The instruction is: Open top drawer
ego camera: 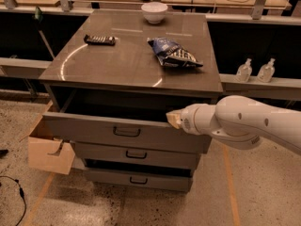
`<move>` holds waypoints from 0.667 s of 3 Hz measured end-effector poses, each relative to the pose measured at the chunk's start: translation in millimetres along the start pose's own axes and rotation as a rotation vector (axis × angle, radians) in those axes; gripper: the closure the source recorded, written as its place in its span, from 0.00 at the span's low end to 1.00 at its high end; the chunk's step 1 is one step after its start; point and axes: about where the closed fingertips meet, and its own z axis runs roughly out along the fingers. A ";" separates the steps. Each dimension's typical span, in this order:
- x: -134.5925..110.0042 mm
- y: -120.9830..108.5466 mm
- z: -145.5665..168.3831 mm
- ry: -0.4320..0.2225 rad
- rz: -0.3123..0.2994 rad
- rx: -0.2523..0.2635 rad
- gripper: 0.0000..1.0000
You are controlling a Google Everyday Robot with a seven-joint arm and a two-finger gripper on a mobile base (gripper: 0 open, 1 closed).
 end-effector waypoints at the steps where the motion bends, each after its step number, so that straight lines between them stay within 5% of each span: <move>1: -4.5 -9.2 13.9 0.001 -0.019 0.009 1.00; 2: -2.9 -13.7 20.6 0.030 -0.018 -0.006 1.00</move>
Offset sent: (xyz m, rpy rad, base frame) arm 0.0315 -0.0076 -0.0186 -0.0370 0.0575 0.0269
